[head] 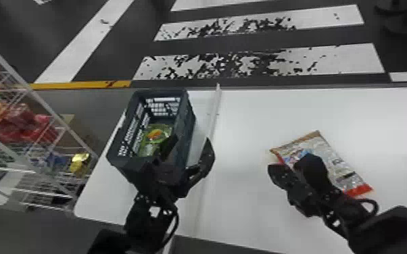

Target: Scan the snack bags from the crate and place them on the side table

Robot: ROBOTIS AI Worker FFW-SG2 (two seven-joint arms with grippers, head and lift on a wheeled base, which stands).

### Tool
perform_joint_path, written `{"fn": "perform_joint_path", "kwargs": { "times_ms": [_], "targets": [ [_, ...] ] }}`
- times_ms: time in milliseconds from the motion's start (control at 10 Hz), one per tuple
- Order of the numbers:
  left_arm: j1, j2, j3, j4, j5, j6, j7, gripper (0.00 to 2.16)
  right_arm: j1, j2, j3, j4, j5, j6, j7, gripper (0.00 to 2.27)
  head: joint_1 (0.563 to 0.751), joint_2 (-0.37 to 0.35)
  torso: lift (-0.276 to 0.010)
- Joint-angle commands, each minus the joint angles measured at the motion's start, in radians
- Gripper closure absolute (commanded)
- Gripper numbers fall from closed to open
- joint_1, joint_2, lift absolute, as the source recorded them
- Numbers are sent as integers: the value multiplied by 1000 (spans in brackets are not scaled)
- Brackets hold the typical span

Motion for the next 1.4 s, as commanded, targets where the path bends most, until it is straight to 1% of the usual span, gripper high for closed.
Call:
{"fn": "perform_joint_path", "kwargs": {
  "times_ms": [0,100,200,700,900,1100,1300],
  "targets": [
    [0,1,0,1,0,0,0,36,-45,10,20,64,28,0,-8,2260,695,285,-50],
    [0,1,0,-1,0,3,2,36,-76,25,21,110,57,0,-19,2263,695,286,-50],
    [0,1,-2,-1,0,0,2,36,-102,28,21,144,74,3,-32,2260,695,285,-50],
    [-3,-2,-5,2,-3,3,2,36,-147,24,-8,187,123,46,-106,2260,695,232,-50],
    [-3,0,-5,2,-3,3,2,36,-159,20,-28,205,135,49,-112,2263,695,209,-50],
    [-3,-2,-5,4,-3,0,2,36,-151,13,-48,188,132,61,-111,2263,695,187,-50],
    [-5,-2,-5,6,-3,3,3,36,-95,13,-41,96,117,77,-95,2260,695,177,-50]
  ]
}}
